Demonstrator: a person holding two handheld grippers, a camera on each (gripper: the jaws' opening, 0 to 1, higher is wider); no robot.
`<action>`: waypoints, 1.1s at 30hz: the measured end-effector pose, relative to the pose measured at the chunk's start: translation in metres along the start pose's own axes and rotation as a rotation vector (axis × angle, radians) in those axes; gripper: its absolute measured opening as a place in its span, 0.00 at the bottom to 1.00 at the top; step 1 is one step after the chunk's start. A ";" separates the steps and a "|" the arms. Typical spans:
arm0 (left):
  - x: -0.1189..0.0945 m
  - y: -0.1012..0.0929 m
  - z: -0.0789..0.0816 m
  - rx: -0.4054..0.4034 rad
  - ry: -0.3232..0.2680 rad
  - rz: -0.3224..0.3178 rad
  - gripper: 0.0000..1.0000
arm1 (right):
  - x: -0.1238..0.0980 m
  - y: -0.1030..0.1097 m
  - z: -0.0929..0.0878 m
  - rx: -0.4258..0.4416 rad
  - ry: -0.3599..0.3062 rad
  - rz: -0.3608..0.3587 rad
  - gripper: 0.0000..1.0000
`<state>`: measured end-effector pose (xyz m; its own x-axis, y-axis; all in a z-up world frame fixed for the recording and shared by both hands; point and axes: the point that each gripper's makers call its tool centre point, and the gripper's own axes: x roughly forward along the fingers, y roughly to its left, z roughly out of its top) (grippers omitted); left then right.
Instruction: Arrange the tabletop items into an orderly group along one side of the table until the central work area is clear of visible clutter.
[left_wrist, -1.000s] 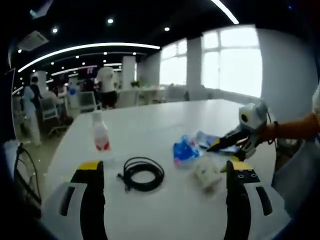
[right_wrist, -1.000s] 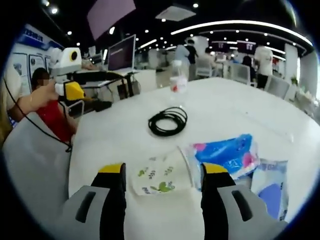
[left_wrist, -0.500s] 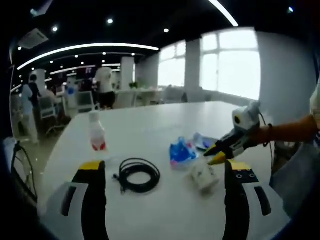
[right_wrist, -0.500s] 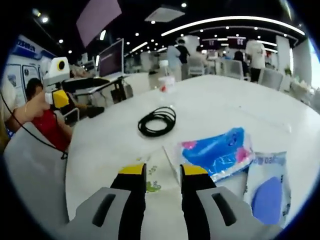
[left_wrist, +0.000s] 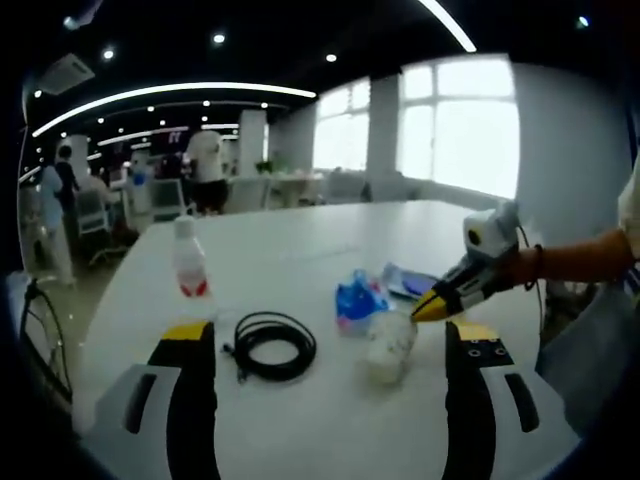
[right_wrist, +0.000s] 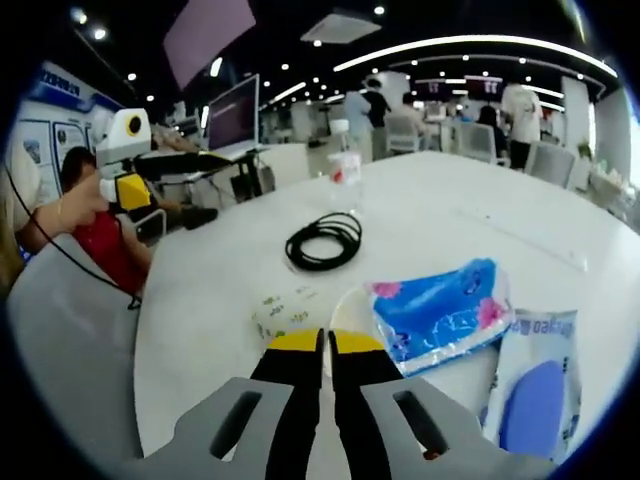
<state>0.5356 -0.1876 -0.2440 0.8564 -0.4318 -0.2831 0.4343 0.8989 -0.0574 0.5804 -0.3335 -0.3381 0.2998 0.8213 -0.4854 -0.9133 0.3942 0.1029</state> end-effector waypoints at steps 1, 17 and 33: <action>0.000 0.000 0.000 0.001 0.001 0.000 0.92 | 0.001 0.001 -0.002 -0.002 0.006 0.006 0.03; 0.002 -0.006 -0.004 0.017 0.023 -0.020 0.90 | -0.002 0.018 0.007 -0.007 -0.025 0.066 0.01; 0.006 -0.017 -0.010 0.077 0.077 -0.057 0.85 | -0.010 0.034 0.025 -0.023 -0.060 0.095 0.01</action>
<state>0.5301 -0.2047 -0.2547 0.8071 -0.4727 -0.3539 0.5044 0.8635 -0.0031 0.5533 -0.3184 -0.3078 0.2270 0.8782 -0.4211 -0.9441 0.3045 0.1261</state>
